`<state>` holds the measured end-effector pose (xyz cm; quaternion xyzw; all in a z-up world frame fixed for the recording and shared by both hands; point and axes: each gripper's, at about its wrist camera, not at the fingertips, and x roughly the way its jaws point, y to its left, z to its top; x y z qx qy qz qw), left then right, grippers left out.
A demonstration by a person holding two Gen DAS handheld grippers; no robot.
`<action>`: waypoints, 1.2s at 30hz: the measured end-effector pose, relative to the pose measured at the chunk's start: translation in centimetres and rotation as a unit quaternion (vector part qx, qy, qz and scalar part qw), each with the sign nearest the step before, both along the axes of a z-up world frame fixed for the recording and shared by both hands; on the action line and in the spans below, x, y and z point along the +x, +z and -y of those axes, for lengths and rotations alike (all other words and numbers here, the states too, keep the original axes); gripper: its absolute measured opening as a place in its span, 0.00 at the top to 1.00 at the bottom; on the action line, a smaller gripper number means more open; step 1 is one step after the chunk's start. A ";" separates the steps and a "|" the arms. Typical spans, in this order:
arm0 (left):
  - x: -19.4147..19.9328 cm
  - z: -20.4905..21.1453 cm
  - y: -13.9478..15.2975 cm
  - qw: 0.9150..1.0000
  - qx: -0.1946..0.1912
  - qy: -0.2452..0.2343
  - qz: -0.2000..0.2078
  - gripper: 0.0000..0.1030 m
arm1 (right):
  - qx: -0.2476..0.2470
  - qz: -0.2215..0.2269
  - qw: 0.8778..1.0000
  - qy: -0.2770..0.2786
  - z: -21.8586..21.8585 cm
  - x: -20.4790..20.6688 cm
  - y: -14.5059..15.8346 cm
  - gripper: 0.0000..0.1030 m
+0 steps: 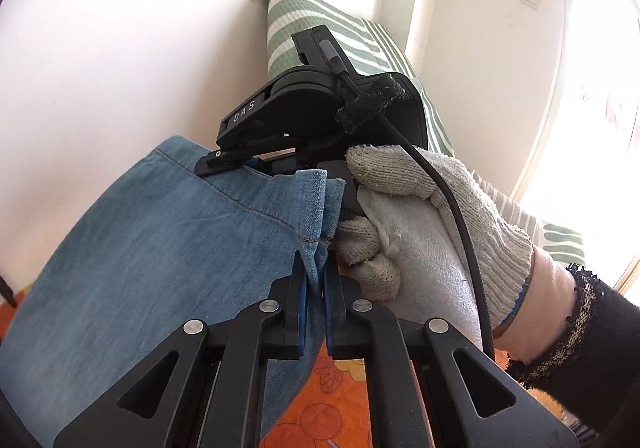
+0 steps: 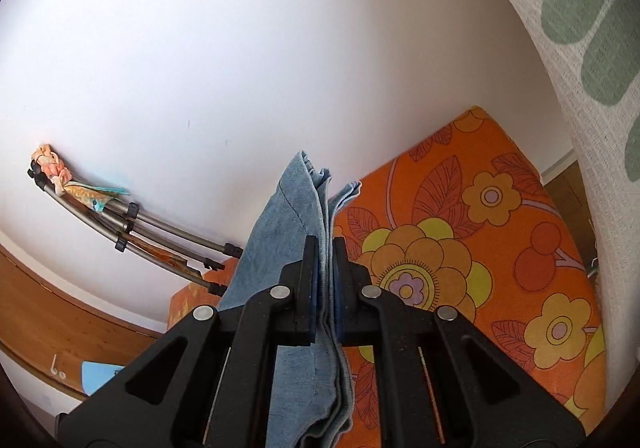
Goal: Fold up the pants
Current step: 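Lift the hems with both tools and carry them toward the waistband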
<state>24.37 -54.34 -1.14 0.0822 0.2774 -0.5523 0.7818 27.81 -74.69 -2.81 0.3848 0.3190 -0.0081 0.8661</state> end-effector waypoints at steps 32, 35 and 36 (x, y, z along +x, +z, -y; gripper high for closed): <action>2.2 -33.7 5.2 0.978 -0.051 0.198 -0.026 0.95 | -0.173 -0.026 0.978 0.112 -36.0 8.6 11.9 0.95; 2.4 -39.1 4.6 0.970 -0.048 0.235 -0.026 0.95 | -0.183 -0.027 0.972 0.145 -42.7 10.8 11.3 0.95; 2.2 -41.2 4.4 0.967 -0.048 0.247 -0.028 0.95 | -0.188 -0.027 0.969 0.155 -44.9 11.5 10.9 0.95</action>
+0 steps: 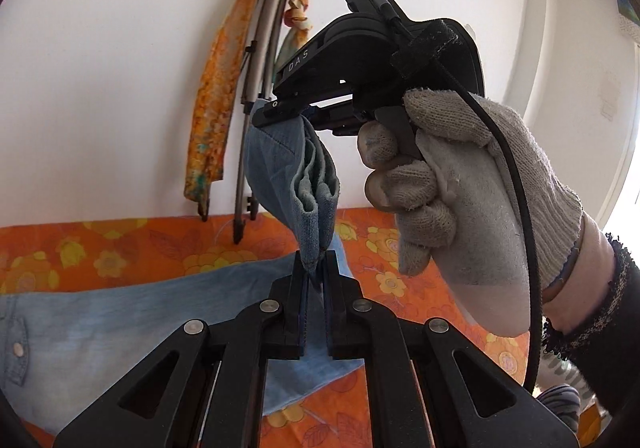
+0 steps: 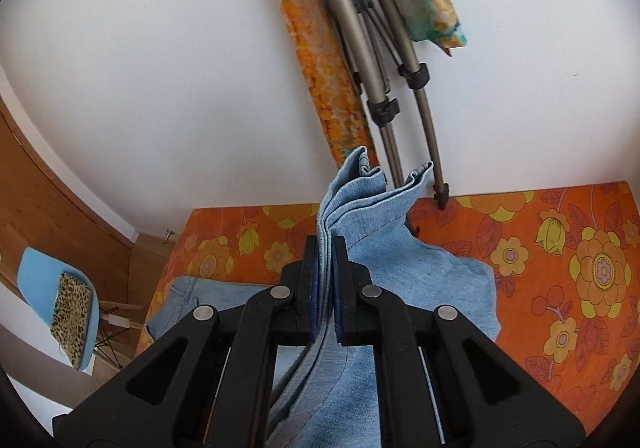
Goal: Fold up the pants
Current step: 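Lift the hems with both tools and carry them toward the waistband, then lower the hems onto the waistband and open both tools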
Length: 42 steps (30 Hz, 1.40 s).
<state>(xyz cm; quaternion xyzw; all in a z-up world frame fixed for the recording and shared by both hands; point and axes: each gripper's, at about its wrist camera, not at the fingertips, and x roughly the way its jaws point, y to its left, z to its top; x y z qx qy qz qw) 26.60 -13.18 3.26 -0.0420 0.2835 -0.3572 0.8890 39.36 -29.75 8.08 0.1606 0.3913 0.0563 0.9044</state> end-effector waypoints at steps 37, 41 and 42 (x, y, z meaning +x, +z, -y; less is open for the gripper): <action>8.4 -28.3 -11.6 0.988 0.064 0.102 -0.093 0.24 | -0.069 -0.101 0.970 0.209 -37.2 9.2 -14.9 0.95; 9.6 -27.9 -12.4 0.989 0.034 0.074 -0.121 0.24 | -0.074 -0.097 0.968 0.218 -37.0 9.1 -14.3 0.95; 9.6 -28.2 -12.6 0.989 0.018 0.074 -0.125 0.25 | -0.073 -0.096 0.969 0.217 -36.9 9.2 -14.2 0.95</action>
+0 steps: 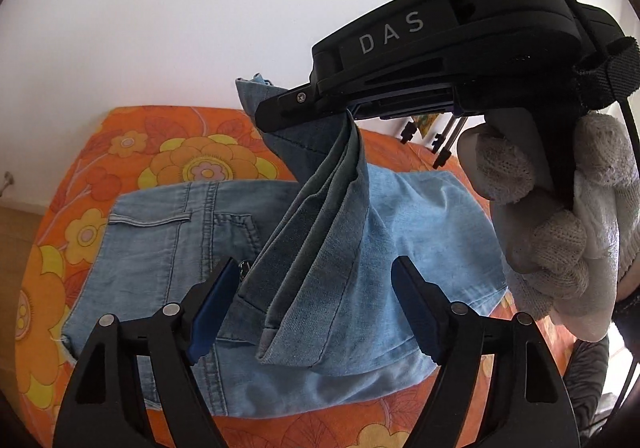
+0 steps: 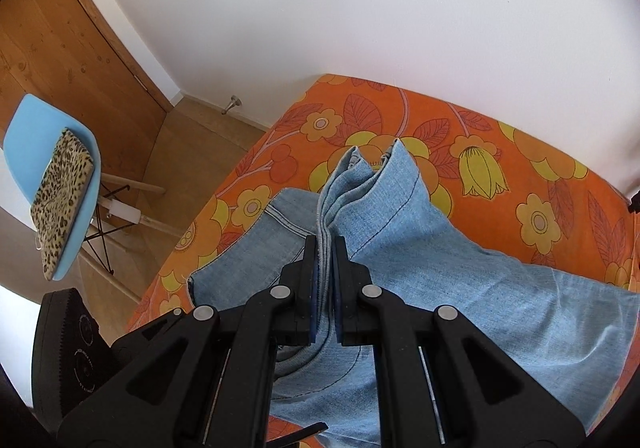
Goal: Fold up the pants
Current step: 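Lower the hems onto the waistband and open both tools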
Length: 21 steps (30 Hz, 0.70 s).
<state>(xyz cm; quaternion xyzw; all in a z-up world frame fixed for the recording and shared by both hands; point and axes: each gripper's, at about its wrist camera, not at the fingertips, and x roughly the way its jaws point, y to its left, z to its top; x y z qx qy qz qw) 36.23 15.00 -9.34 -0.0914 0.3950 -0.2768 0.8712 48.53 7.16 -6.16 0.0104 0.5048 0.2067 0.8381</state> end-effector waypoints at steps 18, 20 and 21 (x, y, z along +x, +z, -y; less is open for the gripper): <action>-3.3 -7.7 1.0 0.993 -0.057 0.104 -0.016 0.87 | -0.018 0.014 1.000 0.017 -6.7 0.6 -1.8 0.94; -2.9 -9.3 -0.1 0.990 -0.068 0.123 -0.033 0.87 | -0.019 0.004 1.000 0.021 -8.2 1.2 -2.6 0.94; -2.7 -9.8 -0.7 0.989 -0.063 0.131 -0.041 0.87 | -0.027 0.001 0.999 0.026 -9.1 1.5 -3.2 0.94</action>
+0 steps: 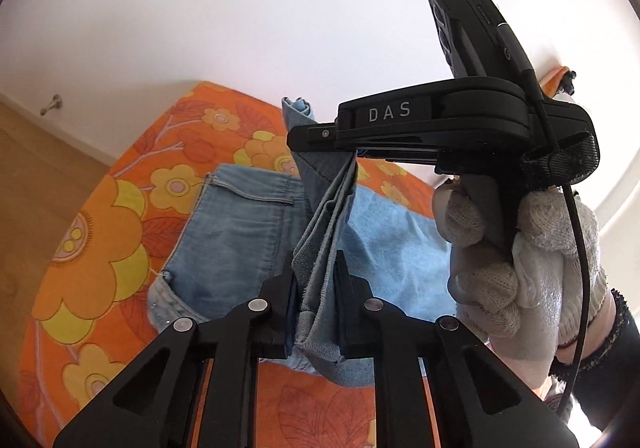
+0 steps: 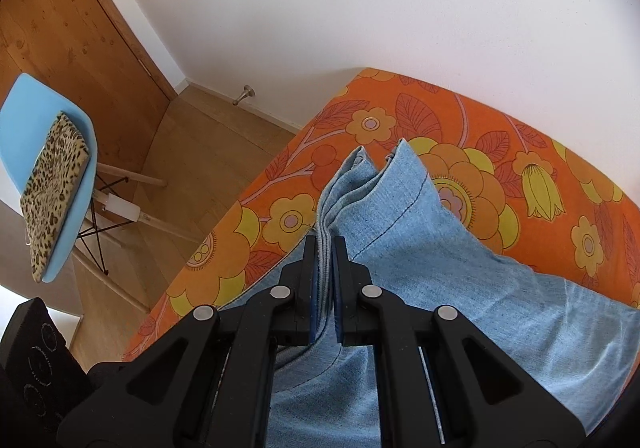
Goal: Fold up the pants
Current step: 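Lower the hems onto the waistband and open both tools, then grasp the folded edge with the left tool while the right tool grips the jeans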
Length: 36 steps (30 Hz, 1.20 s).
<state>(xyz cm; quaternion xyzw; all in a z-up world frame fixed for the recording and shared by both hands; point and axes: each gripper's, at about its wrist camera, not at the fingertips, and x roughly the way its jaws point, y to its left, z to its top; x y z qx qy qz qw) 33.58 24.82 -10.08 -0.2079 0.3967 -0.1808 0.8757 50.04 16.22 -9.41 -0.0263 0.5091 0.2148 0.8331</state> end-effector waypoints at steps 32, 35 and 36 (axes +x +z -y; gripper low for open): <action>-4.0 4.6 2.0 0.979 0.199 0.025 -0.026 0.57 | 0.014 -0.013 0.975 -0.219 42.2 -20.8 -3.7 0.52; -4.9 6.0 1.0 0.981 0.187 0.006 -0.043 0.57 | 0.036 -0.020 0.976 -0.213 42.4 -21.9 -5.2 0.52; -5.2 6.7 0.6 0.981 0.186 -0.004 -0.049 0.57 | 0.050 -0.021 0.977 -0.207 42.3 -22.0 -5.6 0.52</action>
